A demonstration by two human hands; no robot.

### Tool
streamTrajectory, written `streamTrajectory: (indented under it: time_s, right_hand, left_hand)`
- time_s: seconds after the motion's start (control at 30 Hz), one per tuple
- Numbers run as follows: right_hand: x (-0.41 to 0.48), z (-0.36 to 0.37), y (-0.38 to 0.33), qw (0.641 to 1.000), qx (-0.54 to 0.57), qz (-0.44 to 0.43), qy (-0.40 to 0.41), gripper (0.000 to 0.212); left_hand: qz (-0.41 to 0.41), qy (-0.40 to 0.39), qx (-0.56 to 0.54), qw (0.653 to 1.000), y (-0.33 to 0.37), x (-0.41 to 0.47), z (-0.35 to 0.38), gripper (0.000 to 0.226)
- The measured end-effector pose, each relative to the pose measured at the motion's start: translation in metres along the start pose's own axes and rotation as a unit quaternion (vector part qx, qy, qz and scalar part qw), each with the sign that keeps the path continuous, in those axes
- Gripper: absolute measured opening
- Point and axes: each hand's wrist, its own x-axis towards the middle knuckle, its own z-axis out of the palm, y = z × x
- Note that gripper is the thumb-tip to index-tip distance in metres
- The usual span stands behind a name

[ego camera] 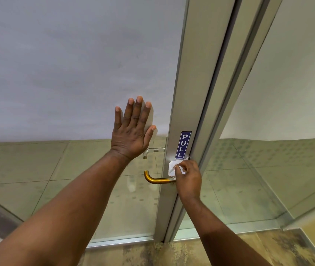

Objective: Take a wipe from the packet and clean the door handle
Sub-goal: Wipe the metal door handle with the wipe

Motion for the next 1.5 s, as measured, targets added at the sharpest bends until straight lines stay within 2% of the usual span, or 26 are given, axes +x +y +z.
streamTrajectory:
  time_s: [0.1,0.23,0.47,0.57,0.67,0.73,0.87,1.03,1.17,1.3,1.5]
  right_hand:
    - [0.001,0.002,0.0,0.999,0.025,0.035,0.027,0.005]
    - [-0.003,0.007,0.004,0.985,0.093,0.126,0.066,0.012]
    - [-0.004,0.008,-0.001,0.993,0.021,0.101,0.052,0.009]
    - [-0.002,0.009,-0.005,0.991,0.008,0.126,0.047,0.006]
    - [-0.002,0.012,-0.007,0.981,0.056,0.177,0.062,0.007]
    - [0.0,0.012,-0.008,0.958,0.131,0.241,0.081,0.01]
    - [0.002,0.009,-0.004,0.885,0.274,0.362,0.098,0.011]
    - [-0.003,0.005,-0.005,0.78,0.469,0.412,0.038,0.018]
    - [-0.005,-0.002,-0.002,0.74,0.514,0.433,-0.003,0.023]
    - [-0.004,-0.001,-0.002,0.717,0.536,0.445,-0.034,0.023]
    - [-0.01,0.001,0.002,0.692,0.538,0.481,-0.014,0.014]
  left_hand:
    - [0.001,0.003,0.002,1.0,0.0,0.0,0.001,0.078]
    - [0.001,0.003,0.002,1.0,0.0,0.0,0.001,0.077]
    - [0.001,0.008,0.006,1.0,-0.001,-0.001,0.003,0.078]
    - [0.001,0.011,0.006,1.0,-0.001,0.0,0.004,0.078]
    - [0.002,0.012,0.006,1.0,-0.001,0.0,0.005,0.078]
    - [0.002,0.013,0.006,1.0,-0.001,0.0,0.005,0.078]
    - [-0.001,0.01,0.01,1.0,-0.001,0.0,0.006,0.079]
    - [-0.003,0.01,0.013,1.0,-0.001,0.0,0.008,0.08]
    - [-0.004,0.008,0.017,1.0,-0.001,-0.001,0.009,0.079]
    - [-0.005,0.007,0.02,1.0,-0.001,0.0,0.009,0.079]
    - [-0.001,0.009,0.022,1.0,-0.002,0.0,0.01,0.078]
